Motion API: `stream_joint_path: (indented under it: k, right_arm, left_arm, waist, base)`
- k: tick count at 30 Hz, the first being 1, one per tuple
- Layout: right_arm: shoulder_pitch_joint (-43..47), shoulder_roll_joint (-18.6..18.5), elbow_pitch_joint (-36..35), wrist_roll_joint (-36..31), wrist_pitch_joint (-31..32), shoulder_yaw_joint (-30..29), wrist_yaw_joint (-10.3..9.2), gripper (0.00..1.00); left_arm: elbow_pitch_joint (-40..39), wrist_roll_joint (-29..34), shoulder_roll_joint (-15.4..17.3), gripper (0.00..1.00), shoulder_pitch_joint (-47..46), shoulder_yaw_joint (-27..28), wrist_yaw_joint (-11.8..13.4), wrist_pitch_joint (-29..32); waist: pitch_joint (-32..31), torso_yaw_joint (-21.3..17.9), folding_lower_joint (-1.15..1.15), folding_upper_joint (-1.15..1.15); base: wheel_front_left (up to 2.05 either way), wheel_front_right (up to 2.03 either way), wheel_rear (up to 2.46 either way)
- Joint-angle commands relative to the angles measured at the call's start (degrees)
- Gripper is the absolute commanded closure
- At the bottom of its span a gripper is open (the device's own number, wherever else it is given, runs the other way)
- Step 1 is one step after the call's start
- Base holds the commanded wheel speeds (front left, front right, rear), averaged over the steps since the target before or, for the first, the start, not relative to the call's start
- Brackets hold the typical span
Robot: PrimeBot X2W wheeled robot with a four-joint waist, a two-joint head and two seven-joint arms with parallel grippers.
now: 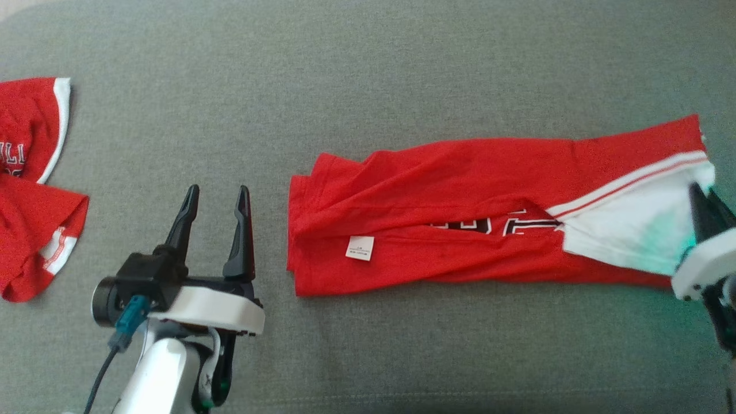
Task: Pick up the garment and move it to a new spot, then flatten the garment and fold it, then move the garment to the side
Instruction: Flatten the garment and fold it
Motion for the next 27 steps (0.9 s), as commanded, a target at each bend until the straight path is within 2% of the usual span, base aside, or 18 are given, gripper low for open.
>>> stream_joint_path:
  k: [1, 7, 12, 15, 18, 20, 27]
  right_arm:
    - [-1.3, -1.5, -4.5, -0.1, 0.1, 2.2, -0.05, 1.00]
    - [-3.8, 1.5, -18.9, -1.0, 2.7, 12.3, -0.05, 1.00]
    - [-5.5, 7.9, -22.9, 0.1, 5.4, 22.2, -0.05, 1.00]
    - [-6.1, 10.7, -21.5, 0.6, 5.1, 25.8, -0.05, 1.00]
    - [-6.8, 13.3, -17.2, 2.5, 3.6, 30.9, -0.05, 1.00]
    - [-7.7, 13.9, -13.4, 3.6, 2.0, 33.2, -0.05, 1.00]
    - [-11.4, 14.1, -1.9, 13.5, -5.8, 40.5, -0.05, 1.00]
  left_arm:
    - [-1.5, 0.9, 0.5, 0.00, -1.1, 2.5, -0.3, -0.7]
    - [-1.3, 1.0, 0.2, 0.00, -0.4, 2.7, -0.5, -0.7]
    - [-1.1, 1.3, -0.4, 0.00, -0.3, 2.3, -0.7, -0.7]
    - [-1.0, 1.4, -0.6, 0.00, -0.5, 2.1, -0.9, -0.7]
    - [-0.9, 1.5, -0.8, 0.00, -0.9, 1.8, -1.3, -0.7]
    - [-0.8, 1.6, -1.0, 0.00, -1.2, 1.6, -1.5, -0.7]
    - [0.1, 2.0, -1.8, 0.00, -2.0, 0.9, -2.3, -0.7]
  waist:
    - [-0.4, -0.1, 0.00, 0.00]
    - [-1.9, -0.2, 0.00, 0.00]
    - [-2.8, 0.7, 0.00, 0.00]
    - [-2.8, 1.3, 0.00, 0.00]
    - [-2.6, 2.4, 0.00, 0.00]
    - [-2.3, 3.2, 0.00, 0.00]
    - [-1.0, 5.5, 0.00, 0.00]
  base:
    - [0.00, 0.00, 0.00]
    - [0.00, 0.00, 0.00]
    - [0.00, 0.00, 0.00]
    - [0.00, 0.00, 0.00]
    - [0.00, 0.00, 0.00]
    - [0.00, 0.00, 0.00]
    - [0.00, 0.00, 0.00]
